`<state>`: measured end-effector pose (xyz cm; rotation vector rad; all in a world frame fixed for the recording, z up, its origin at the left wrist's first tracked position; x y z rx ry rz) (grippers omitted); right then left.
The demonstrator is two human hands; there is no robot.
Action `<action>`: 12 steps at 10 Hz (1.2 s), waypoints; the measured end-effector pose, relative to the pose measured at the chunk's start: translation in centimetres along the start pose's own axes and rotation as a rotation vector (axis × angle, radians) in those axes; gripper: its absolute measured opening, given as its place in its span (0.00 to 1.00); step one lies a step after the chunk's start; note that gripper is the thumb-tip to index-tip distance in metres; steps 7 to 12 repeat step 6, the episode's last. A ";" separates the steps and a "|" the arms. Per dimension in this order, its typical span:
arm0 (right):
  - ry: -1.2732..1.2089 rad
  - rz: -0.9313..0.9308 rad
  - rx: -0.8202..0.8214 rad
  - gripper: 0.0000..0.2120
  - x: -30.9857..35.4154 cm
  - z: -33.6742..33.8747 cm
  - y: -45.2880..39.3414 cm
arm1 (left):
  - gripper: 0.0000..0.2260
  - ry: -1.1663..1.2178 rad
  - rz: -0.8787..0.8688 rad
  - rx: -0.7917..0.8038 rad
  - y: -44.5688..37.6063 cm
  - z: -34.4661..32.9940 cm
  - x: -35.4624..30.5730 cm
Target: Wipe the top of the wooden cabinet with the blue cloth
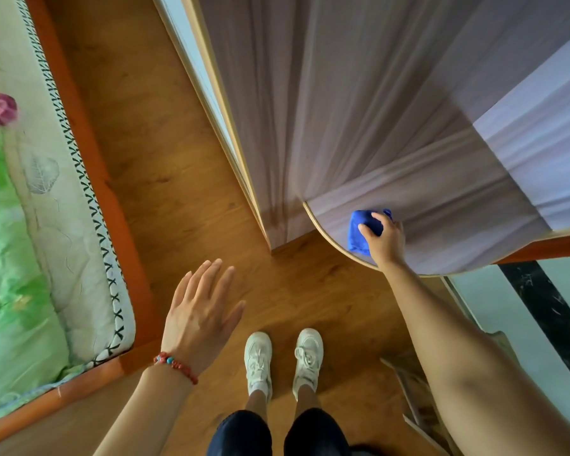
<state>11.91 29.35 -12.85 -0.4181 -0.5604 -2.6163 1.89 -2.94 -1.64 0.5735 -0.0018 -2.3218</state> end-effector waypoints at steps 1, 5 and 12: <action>0.036 0.012 0.013 0.20 -0.8 0.2 -0.2 | 0.26 0.018 0.005 -0.011 0.2 0.1 0.0; 0.410 0.437 -0.215 0.19 4.0 7.7 8.1 | 0.29 0.068 0.011 -0.048 2.3 3.7 0.0; 0.476 0.571 -0.267 0.20 6.3 9.3 11.8 | 0.29 0.079 0.063 -0.036 3.5 4.7 0.6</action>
Point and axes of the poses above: each hand's wrist, its own y-axis away from the middle knuckle, its own z-axis out of the back of the hand, x = y × z, the point moved 2 cm from there along -y, towards the middle knuckle, and after that the axes turned 15 degrees about y, right-handed, at the moved point
